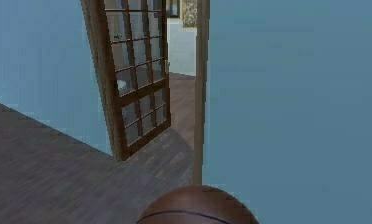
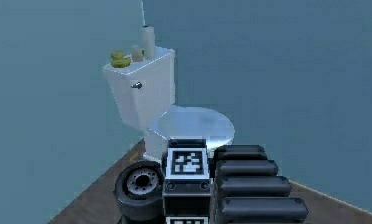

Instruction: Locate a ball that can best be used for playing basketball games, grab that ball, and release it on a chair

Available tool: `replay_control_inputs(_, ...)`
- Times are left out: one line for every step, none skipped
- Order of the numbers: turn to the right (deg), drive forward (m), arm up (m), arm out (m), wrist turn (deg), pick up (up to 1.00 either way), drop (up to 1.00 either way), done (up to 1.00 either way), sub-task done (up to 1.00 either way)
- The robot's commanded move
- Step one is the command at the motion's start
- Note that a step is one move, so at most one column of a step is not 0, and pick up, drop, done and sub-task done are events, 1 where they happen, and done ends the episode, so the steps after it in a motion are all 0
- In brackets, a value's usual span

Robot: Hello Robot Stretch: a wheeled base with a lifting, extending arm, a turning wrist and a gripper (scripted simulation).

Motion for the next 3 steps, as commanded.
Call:
replay_control_inputs(0.0, 0.10, 0.00, 0.00, 0.0, 0.00, 0.00, 0.00, 0.00)
replay_control_inputs(-15.0, 0.00, 0.00, 0.00, 0.0, 0.00, 0.00, 0.00, 0.00)
replay_control_inputs(0.0, 1.00, 0.00, 0.00, 0.0, 0.00, 0.00, 0.00, 0.00)
